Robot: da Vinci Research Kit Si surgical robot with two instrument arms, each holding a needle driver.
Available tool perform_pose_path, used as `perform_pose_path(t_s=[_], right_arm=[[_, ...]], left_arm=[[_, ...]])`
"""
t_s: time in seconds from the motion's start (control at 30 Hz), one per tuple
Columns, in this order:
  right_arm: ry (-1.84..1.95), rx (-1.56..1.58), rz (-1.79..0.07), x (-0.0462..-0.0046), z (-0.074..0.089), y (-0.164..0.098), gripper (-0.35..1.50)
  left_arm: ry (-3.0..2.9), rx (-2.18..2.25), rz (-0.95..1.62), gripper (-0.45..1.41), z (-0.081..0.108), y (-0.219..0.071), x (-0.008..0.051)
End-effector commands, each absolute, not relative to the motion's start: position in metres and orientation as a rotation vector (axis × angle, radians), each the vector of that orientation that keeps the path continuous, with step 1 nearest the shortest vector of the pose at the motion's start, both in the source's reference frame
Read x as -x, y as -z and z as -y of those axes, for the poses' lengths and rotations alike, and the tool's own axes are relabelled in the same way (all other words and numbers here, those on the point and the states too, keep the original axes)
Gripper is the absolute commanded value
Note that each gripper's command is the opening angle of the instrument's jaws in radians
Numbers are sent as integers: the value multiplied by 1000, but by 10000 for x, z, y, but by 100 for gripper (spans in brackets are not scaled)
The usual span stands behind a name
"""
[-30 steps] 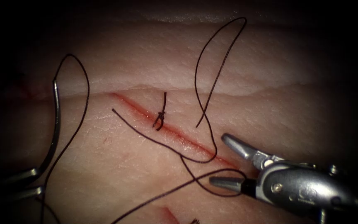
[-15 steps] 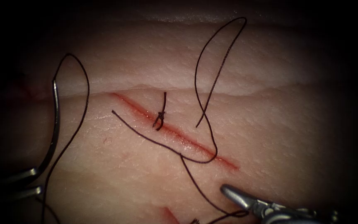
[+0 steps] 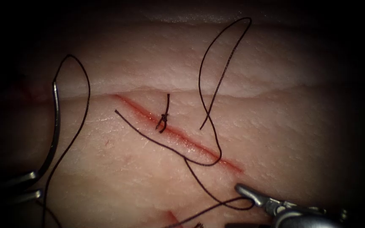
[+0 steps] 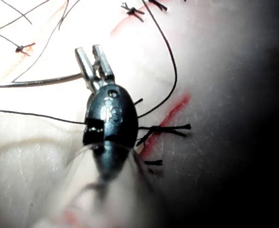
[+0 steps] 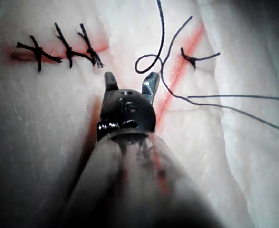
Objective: Wound Closure
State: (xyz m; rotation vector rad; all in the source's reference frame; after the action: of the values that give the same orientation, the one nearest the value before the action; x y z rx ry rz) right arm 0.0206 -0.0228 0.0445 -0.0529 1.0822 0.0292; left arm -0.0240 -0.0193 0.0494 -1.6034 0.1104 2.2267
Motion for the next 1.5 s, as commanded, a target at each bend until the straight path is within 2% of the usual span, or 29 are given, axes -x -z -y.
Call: perform_pose_path(t_s=[0.03,0.1,0.17,0.2,0.23,0.27,0.3,0.57,0.93,1.07,1.1,1.17,1.27,1.37,1.5], right_arm=[[-32,57,-1082,-219,224,-446,108],[-35,51,-1083,-226,222,-444,106],[-37,48,-1084,-228,220,-443,96],[-37,44,-1088,-229,219,-442,79],[-36,41,-1091,-229,218,-441,59],[-32,34,-1099,-228,218,-440,7],[-26,26,-1110,-226,219,-438,-35],[-15,2,-1097,-222,222,-421,-35],[24,-5,-1098,-257,234,-366,-35],[-55,-49,-1144,-225,234,-396,-32],[-67,-46,-1158,-217,232,-404,-16],[-71,-45,-1170,-200,228,-420,-6],[-77,-37,-1193,-176,212,-445,-15],[-97,-14,-1207,-179,195,-458,-13],[-38,40,-1234,-205,182,-463,-8]], left_arm=[[-2226,1605,-110,-45,195,-500,246],[-2226,1605,-110,-45,195,-500,246],[-2226,1605,-110,-45,195,-500,246],[-2226,1605,-110,-45,195,-500,245],[-2226,1605,-110,-45,195,-500,245],[-2226,1605,-109,-45,195,-500,245],[-2226,1605,-109,-45,195,-500,245],[-2226,1605,-109,-45,195,-500,245],[-2226,1605,-110,-45,195,-500,246],[-2226,1605,-110,-45,195,-500,245],[-2226,1605,-110,-45,195,-500,245],[-2226,1605,-110,-45,195,-500,245],[-2226,1605,-111,-45,195,-501,246],[-2227,1603,-114,-45,196,-502,247],[-2229,1602,-112,-45,196,-502,248]])
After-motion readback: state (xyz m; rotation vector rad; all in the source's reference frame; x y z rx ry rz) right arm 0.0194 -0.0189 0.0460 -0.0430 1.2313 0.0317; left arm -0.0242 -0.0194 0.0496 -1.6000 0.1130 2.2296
